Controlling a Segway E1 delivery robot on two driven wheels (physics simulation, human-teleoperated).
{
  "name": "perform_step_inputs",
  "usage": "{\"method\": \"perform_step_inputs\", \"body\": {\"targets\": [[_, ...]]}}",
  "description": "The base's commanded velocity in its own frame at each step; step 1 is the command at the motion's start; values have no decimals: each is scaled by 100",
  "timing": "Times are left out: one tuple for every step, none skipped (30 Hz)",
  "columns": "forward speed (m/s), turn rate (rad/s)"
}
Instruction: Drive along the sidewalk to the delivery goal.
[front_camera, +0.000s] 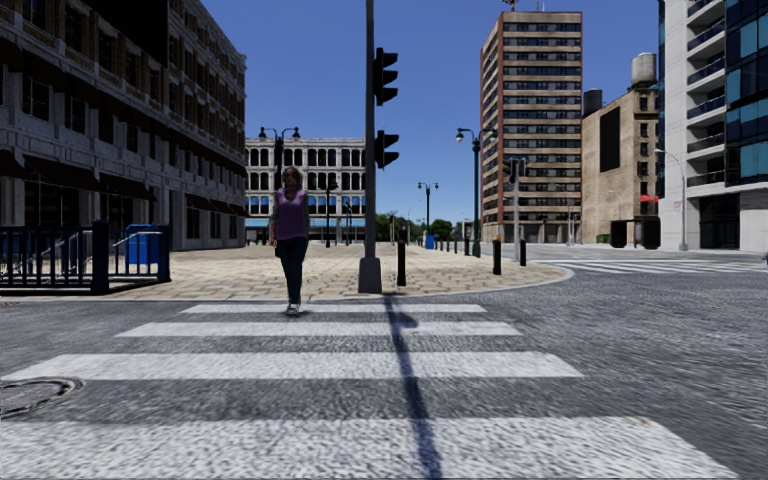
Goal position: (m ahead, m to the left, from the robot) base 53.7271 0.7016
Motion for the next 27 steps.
{"method": "perform_step_inputs", "body": {"targets": [[171,0],[171,0],[171,0],[171,0],[171,0],[171,0],[171,0],[171,0],[171,0],[171,0],[171,0],[171,0],[171,0],[171,0],[171,0],[171,0],[171,0],[171,0],[171,0],[171,0],[171,0],[171,0],[171,0],[171,0],[171,0],[171,0],[171,0]]}}
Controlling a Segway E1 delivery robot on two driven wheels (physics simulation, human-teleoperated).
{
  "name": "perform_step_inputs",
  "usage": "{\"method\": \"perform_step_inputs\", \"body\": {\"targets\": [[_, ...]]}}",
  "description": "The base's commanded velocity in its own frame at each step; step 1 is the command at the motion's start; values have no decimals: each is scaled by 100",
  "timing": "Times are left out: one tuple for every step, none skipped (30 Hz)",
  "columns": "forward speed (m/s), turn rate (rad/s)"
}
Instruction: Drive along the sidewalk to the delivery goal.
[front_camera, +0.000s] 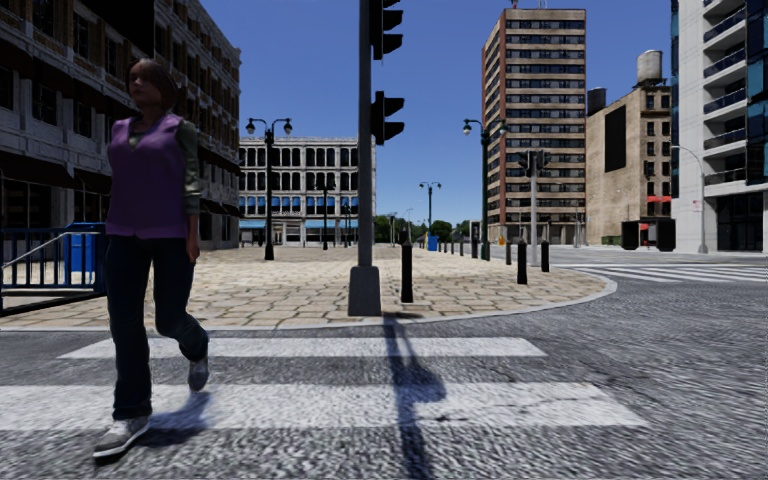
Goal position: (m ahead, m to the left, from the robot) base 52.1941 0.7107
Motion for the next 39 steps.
{"method": "perform_step_inputs", "body": {"targets": [[171,0],[171,0],[171,0],[171,0],[171,0],[171,0],[171,0],[171,0],[171,0],[171,0],[171,0],[171,0],[171,0],[171,0],[171,2],[171,9],[171,9],[171,18],[171,28],[171,41],[171,54],[171,54],[171,65],[171,72],[171,77],[171,78],[171,78],[171,79],[171,79],[171,79],[171,79],[171,79],[171,79],[171,79],[171,79],[171,76],[171,76],[171,28],[171,10]]}}
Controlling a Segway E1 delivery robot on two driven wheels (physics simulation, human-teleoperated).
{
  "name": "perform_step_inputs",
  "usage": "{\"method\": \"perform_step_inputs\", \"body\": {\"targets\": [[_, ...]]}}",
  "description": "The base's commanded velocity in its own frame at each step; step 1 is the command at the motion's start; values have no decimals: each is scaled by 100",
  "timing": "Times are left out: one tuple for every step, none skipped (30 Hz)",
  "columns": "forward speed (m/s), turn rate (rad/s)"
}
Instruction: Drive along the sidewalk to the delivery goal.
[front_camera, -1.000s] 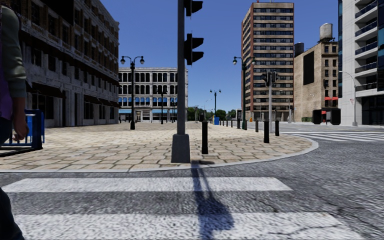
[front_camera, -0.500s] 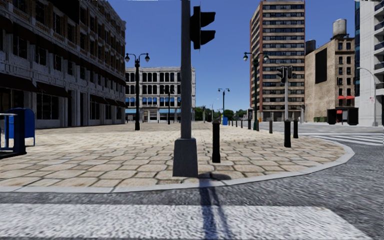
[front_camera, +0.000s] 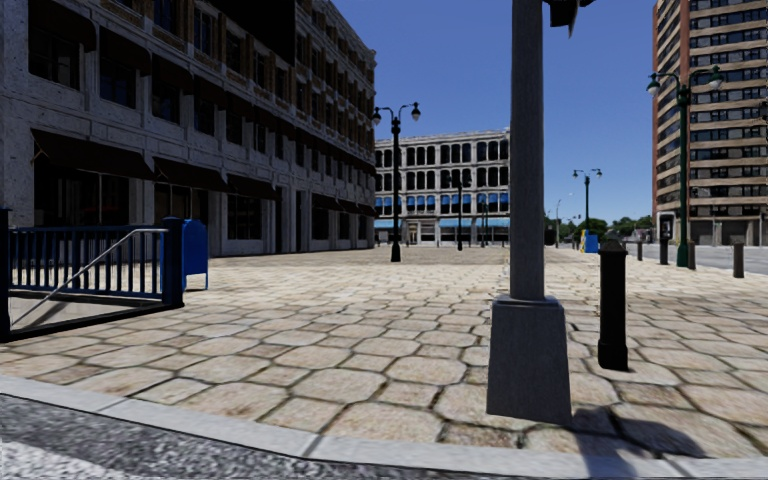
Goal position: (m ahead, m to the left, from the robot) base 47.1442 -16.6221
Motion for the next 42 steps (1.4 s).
{"method": "perform_step_inputs", "body": {"targets": [[171,3],[171,0],[171,0],[171,0],[171,0],[171,0],[171,0],[171,0],[171,0],[171,0],[171,0],[171,0],[171,0],[171,0],[171,0],[171,0],[171,0],[171,0],[171,0],[171,0],[171,0],[171,0],[171,0],[171,0],[171,0],[171,0],[171,0],[171,0],[171,0],[171,0],[171,0],[171,0],[171,0],[171,0],[171,0],[171,0],[171,0],[171,0],[171,0],[171,-10],[171,-38],[171,-63]]}}
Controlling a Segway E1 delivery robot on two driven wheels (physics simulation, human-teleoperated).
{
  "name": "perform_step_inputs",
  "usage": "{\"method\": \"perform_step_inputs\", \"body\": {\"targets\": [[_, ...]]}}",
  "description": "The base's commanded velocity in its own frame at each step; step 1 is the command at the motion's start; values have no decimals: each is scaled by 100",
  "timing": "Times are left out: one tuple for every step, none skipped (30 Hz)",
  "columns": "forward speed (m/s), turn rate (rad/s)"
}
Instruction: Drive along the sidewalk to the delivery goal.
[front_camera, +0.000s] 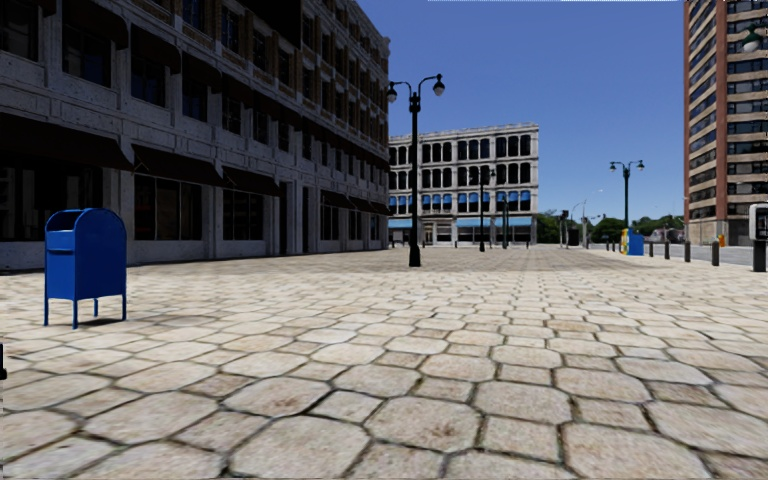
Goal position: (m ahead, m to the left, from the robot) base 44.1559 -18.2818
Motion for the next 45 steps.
{"method": "perform_step_inputs", "body": {"targets": [[171,-63],[171,-85],[171,-93],[171,-96],[171,-96],[171,-96],[171,-96],[171,-96],[171,-96],[171,-96],[171,-95],[171,-95],[171,-78],[171,-28],[171,-4],[171,0],[171,0],[171,0],[171,0],[171,0],[171,0],[171,0],[171,0],[171,0],[171,0],[171,0],[171,0],[171,0],[171,0],[171,0],[171,0],[171,0],[171,0],[171,0],[171,0],[171,0],[171,0],[171,0],[176,0],[185,0],[200,0],[200,0],[200,0],[200,0],[200,0]]}}
